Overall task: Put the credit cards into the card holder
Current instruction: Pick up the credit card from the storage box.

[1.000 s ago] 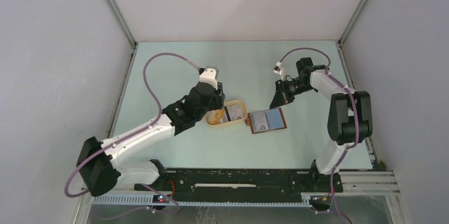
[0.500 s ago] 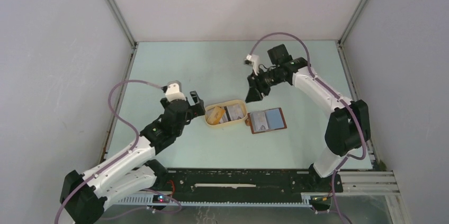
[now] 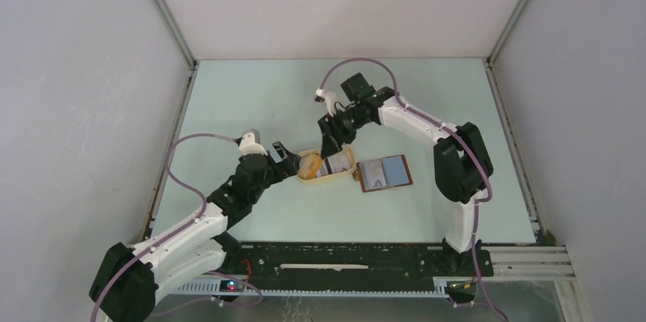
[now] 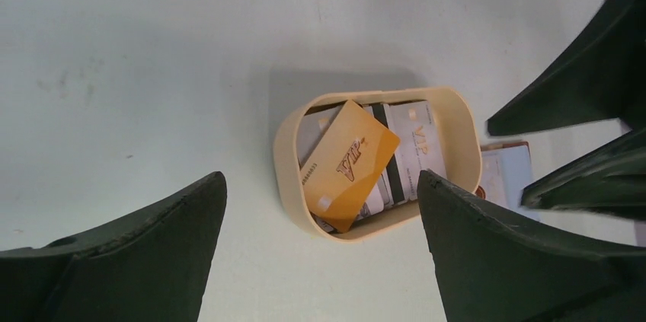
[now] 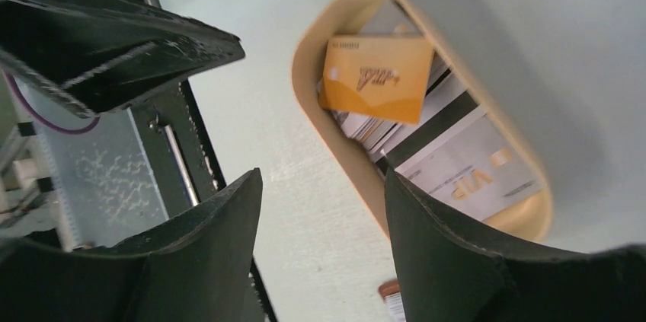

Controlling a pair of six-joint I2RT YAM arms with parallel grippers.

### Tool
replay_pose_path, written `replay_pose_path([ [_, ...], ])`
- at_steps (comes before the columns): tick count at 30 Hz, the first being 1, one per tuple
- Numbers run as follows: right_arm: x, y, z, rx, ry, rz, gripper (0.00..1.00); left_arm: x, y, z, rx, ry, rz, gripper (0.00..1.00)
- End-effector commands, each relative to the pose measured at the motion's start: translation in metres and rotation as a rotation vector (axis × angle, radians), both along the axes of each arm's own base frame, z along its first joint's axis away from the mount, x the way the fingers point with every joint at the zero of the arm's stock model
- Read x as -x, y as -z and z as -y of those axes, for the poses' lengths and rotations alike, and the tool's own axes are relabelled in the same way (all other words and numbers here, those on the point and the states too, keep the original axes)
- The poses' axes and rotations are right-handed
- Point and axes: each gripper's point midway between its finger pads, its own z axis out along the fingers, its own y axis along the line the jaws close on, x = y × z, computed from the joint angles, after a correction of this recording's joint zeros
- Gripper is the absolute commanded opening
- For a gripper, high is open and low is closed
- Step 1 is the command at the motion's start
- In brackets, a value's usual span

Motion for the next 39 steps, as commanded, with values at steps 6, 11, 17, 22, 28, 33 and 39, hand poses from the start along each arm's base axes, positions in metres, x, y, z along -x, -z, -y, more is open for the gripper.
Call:
replay_pose_path([
  [6, 0.005, 0.029, -0.011, 0.005, 0.085, -0.161, 0.76, -0.006, 0.011, 0.024, 0.145, 0.067, -0.022, 0.95],
  [11, 0.004, 0.043, -0.016, 0.015, 0.113, -0.224, 0.77, -0.008, 0.022, 0.029, 0.146, 0.083, -0.065, 0.87],
  [17, 0.003, 0.055, -0.018, 0.034, 0.167, -0.271, 0.79, -0.009, 0.033, 0.025, 0.131, 0.07, -0.097, 0.78],
  [22, 0.0, 0.067, -0.021, 0.077, 0.228, -0.267, 0.77, -0.009, 0.039, 0.024, 0.121, 0.067, -0.116, 0.63],
  [28, -0.005, 0.079, -0.023, 0.104, 0.287, -0.25, 0.74, -0.008, 0.046, 0.026, 0.115, 0.086, -0.14, 0.55],
  [33, -0.009, 0.089, -0.021, 0.115, 0.334, -0.244, 0.73, -0.007, 0.05, 0.03, 0.113, 0.105, -0.153, 0.5],
  [39, -0.006, 0.096, -0.025, 0.117, 0.336, -0.273, 0.73, -0.007, 0.054, 0.035, 0.112, 0.131, -0.172, 0.44],
])
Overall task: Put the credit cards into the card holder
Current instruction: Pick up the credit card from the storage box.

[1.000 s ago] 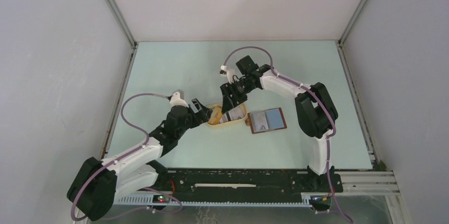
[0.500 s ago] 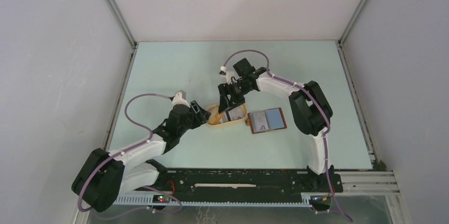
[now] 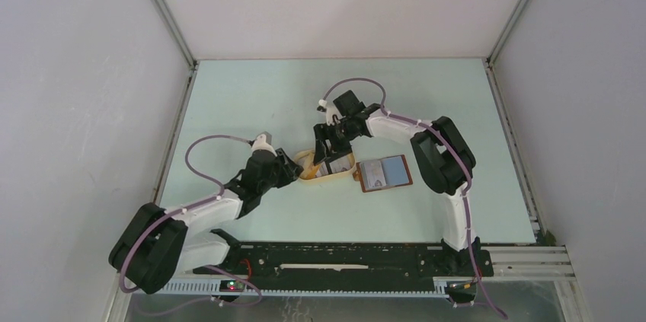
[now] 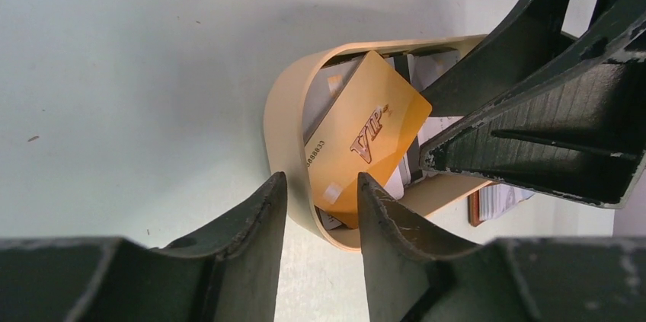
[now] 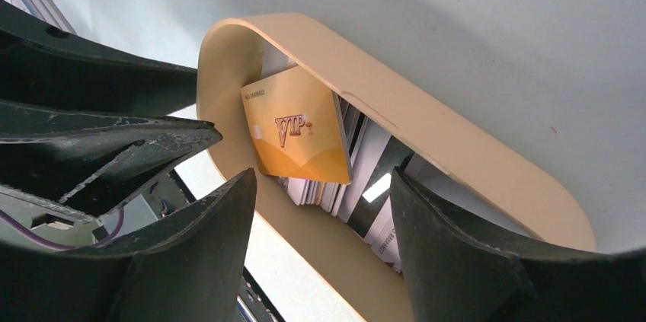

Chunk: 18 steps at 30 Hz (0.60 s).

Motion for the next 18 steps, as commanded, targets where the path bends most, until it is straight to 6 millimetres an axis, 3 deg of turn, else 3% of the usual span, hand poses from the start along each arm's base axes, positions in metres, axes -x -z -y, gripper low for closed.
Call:
replay_pose_path([
  [1, -0.002, 0.004, -0.01, -0.012, 0.016, 0.002, 0.73, -0.005, -0.006, 0.006, 0.018, 0.026, 0.023, 0.42],
  [11, 0.003, 0.017, -0.015, -0.011, 0.016, -0.06, 0.72, -0.004, -0.004, 0.018, 0.044, 0.081, 0.007, 0.28],
  [18, 0.012, 0.015, -0.02, -0.046, 0.006, -0.116, 0.71, -0.004, -0.004, 0.027, 0.066, 0.121, 0.0, 0.21],
])
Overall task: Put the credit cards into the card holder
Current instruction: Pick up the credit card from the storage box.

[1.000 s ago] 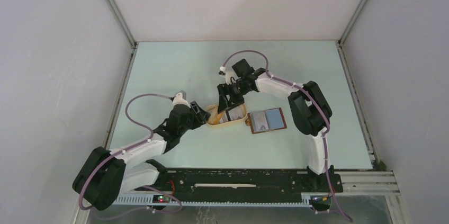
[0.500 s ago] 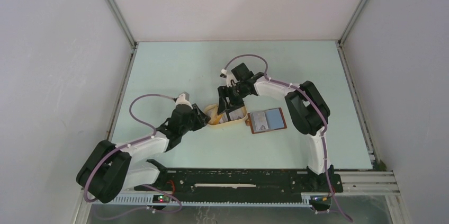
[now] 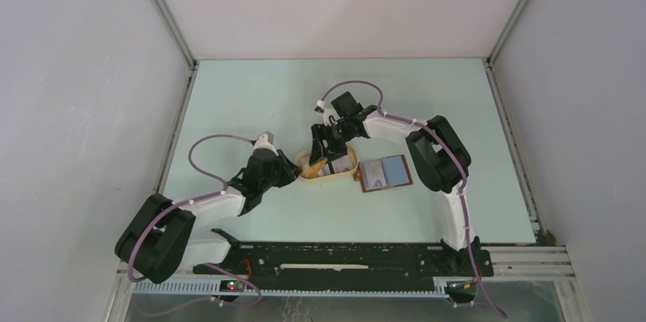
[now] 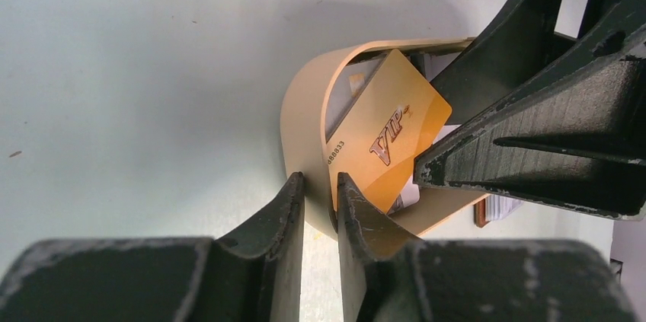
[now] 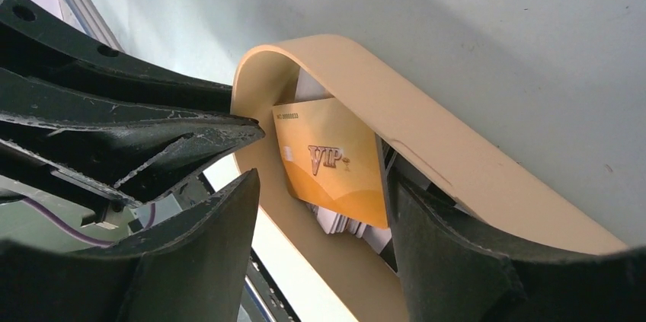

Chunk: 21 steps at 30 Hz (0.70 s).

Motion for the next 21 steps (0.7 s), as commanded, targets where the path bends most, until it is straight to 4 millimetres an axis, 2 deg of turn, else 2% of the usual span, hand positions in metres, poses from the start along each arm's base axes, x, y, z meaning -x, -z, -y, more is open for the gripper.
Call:
replay_pose_path([
  [1, 0.01, 0.013, -0.006, 0.006, -0.005, -0.06, 0.71, -0.004, -0.015, 0.023, 0.06, 0.091, 0.028, 0.21],
  [5, 0.015, 0.006, -0.009, -0.035, -0.019, -0.092, 0.7, -0.004, -0.014, 0.026, 0.067, 0.104, 0.022, 0.19],
  [11, 0.021, -0.014, -0.015, -0.119, -0.041, -0.126, 0.69, -0.005, -0.014, 0.026, 0.07, 0.105, 0.021, 0.18],
  [21, 0.022, -0.04, -0.016, -0.213, -0.06, -0.14, 0.68, -0.006, -0.014, 0.025, 0.074, 0.098, 0.019, 0.18],
])
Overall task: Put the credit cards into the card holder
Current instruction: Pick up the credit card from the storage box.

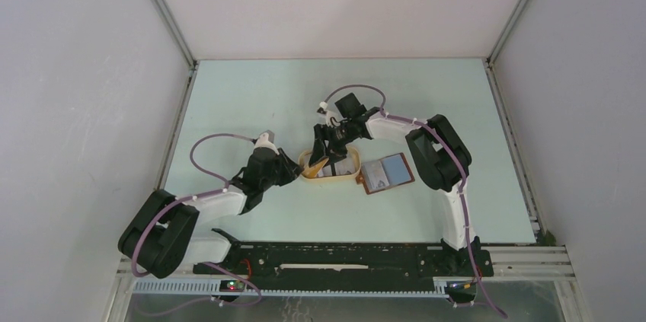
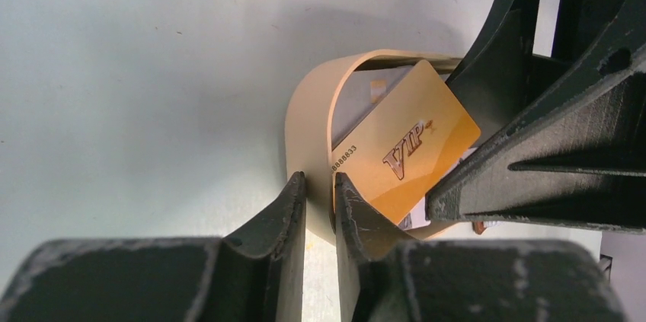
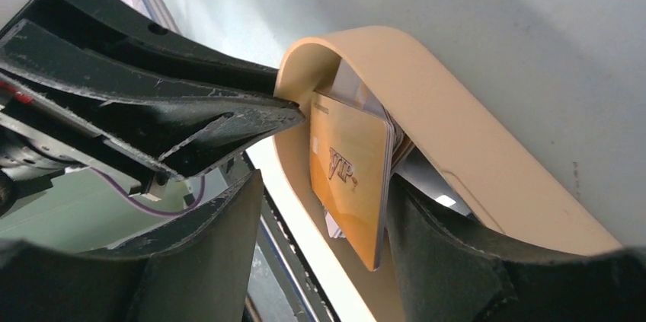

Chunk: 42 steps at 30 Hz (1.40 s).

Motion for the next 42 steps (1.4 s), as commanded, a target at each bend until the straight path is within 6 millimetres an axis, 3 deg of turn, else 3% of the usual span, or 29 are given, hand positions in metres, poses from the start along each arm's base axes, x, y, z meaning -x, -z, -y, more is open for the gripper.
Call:
replay_pose_path([
  [1, 0.011, -0.033, -0.012, -0.116, -0.05, -0.014, 0.68, -0.001, -0.014, 0.02, 0.05, 0.081, 0.01, 0.18],
  [10, 0.011, -0.037, -0.011, -0.12, -0.048, 0.0, 0.68, -0.001, -0.014, 0.02, 0.055, 0.081, 0.009, 0.17],
  [16, 0.009, -0.019, -0.012, -0.06, -0.03, 0.004, 0.72, 0.0, -0.015, 0.021, 0.061, 0.087, 0.011, 0.17],
  [23, 0.012, -0.015, -0.014, -0.063, -0.038, -0.03, 0.72, 0.0, -0.014, 0.02, 0.06, 0.083, 0.009, 0.15],
  [42, 0.007, -0.035, -0.002, -0.108, -0.026, -0.024, 0.68, -0.003, -0.014, 0.001, 0.025, 0.0, 0.021, 0.07],
])
